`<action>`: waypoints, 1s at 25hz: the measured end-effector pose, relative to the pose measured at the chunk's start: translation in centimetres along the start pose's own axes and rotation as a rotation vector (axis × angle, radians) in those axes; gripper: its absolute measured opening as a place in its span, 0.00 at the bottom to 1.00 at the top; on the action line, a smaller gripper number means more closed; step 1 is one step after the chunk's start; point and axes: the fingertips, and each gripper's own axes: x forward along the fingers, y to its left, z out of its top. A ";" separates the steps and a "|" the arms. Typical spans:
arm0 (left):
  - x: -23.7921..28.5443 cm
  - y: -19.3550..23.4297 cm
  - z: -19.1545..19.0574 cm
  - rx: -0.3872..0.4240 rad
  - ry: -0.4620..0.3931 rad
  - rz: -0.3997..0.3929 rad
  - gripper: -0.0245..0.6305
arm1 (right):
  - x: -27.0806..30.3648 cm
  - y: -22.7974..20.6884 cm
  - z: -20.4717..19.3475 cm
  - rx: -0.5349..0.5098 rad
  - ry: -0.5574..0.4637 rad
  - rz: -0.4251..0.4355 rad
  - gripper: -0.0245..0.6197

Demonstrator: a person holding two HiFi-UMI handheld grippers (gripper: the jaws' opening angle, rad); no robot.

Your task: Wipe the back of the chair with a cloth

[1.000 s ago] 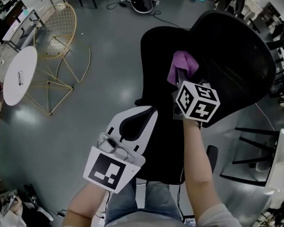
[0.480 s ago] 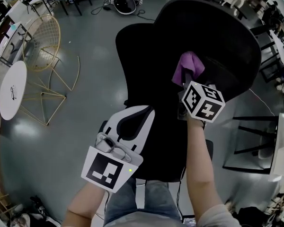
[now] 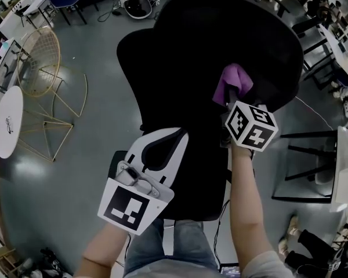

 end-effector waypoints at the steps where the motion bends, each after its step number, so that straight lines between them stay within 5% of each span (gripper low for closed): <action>1: 0.4 -0.4 0.0 -0.001 0.000 -0.009 0.06 | -0.2 -0.4 0.0 -0.002 -0.002 -0.004 0.19; 25: 9.6 -8.7 -1.3 -0.015 0.028 -0.266 0.06 | -5.4 -11.5 -0.3 0.021 -0.044 -0.140 0.19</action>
